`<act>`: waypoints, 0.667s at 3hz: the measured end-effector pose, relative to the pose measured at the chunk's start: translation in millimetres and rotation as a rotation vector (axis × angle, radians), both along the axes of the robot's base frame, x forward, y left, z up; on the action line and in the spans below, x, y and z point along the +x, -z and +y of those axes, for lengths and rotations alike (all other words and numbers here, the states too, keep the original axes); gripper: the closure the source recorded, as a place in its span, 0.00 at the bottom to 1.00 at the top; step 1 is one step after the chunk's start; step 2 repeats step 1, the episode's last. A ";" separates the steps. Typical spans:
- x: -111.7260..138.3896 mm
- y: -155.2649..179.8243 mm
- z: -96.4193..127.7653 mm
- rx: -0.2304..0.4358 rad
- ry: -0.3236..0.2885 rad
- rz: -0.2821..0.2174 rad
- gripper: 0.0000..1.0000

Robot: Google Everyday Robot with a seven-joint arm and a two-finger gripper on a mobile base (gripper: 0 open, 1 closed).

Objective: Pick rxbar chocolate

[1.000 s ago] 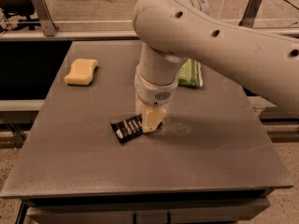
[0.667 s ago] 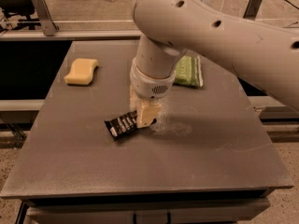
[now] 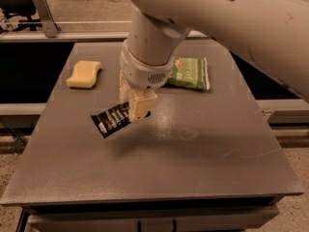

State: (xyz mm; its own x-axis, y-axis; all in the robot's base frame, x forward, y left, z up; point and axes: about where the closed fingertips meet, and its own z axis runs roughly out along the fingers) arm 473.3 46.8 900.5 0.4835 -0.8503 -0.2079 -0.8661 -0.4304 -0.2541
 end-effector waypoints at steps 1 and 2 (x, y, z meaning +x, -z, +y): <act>-11.1 -13.9 -1.0 0.055 -0.022 -0.022 1.00; -11.1 -13.9 -1.0 0.055 -0.022 -0.022 1.00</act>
Offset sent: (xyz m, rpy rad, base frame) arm 0.0000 0.0000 0.0000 0.0000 0.0000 0.0000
